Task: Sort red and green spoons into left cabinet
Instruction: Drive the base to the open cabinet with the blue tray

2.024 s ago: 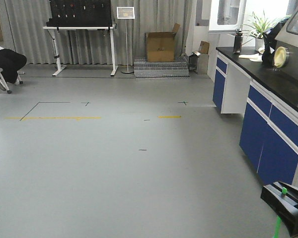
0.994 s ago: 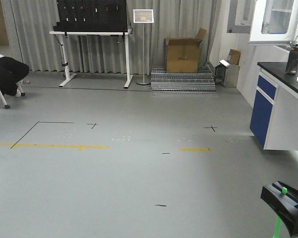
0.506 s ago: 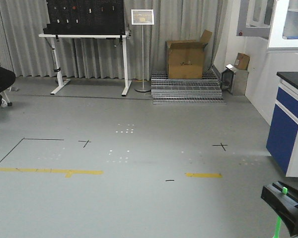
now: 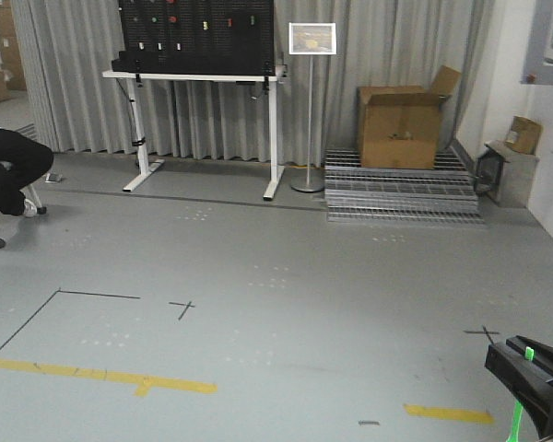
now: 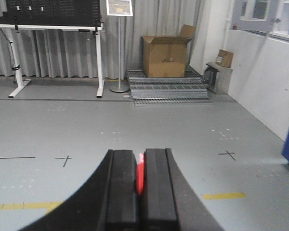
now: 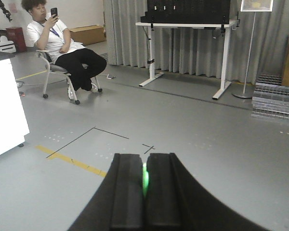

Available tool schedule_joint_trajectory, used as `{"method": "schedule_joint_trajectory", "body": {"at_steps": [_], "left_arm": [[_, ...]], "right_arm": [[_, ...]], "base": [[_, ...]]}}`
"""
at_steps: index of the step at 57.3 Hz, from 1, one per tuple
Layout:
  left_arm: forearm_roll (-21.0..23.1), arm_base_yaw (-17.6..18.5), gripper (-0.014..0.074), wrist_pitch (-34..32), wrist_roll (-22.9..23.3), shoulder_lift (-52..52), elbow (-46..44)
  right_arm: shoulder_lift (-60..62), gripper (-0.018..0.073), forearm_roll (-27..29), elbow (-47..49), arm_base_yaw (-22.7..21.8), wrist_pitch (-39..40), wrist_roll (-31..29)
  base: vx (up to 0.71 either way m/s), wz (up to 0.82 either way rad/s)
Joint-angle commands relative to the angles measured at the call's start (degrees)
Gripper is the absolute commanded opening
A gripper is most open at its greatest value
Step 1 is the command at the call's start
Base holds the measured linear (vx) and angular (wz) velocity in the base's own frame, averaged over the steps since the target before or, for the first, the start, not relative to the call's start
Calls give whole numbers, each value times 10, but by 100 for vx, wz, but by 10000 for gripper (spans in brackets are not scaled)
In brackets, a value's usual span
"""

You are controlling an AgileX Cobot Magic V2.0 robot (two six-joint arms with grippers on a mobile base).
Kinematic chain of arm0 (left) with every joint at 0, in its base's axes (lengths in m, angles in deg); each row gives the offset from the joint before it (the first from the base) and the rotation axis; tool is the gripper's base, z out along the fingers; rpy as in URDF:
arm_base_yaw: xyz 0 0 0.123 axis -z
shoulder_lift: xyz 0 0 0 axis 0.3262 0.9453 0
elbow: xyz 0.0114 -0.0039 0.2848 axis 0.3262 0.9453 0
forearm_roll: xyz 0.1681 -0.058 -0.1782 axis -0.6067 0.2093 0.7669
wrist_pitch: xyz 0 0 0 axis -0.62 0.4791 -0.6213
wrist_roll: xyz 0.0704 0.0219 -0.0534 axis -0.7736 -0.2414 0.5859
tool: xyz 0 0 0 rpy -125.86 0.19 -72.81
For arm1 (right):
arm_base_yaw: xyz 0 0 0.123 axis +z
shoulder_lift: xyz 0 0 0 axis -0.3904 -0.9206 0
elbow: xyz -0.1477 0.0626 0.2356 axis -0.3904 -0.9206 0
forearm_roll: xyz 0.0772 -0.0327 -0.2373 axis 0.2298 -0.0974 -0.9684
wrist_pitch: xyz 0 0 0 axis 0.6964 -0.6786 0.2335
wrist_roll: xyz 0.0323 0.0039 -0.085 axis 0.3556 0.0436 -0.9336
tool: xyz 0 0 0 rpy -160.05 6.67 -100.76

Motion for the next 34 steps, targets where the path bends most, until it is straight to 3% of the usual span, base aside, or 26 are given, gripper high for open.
{"method": "schedule_joint_trajectory", "body": {"at_steps": [1, 34], "left_arm": [[6, 1, -6, -45, 0, 1, -16], [6, 1, -6, -45, 0, 1, -16]], "right_arm": [[2, -6, 3, 17, 0, 34, 0], [2, -6, 3, 17, 0, 34, 0]], "base": [[75, 16], [73, 8]]}}
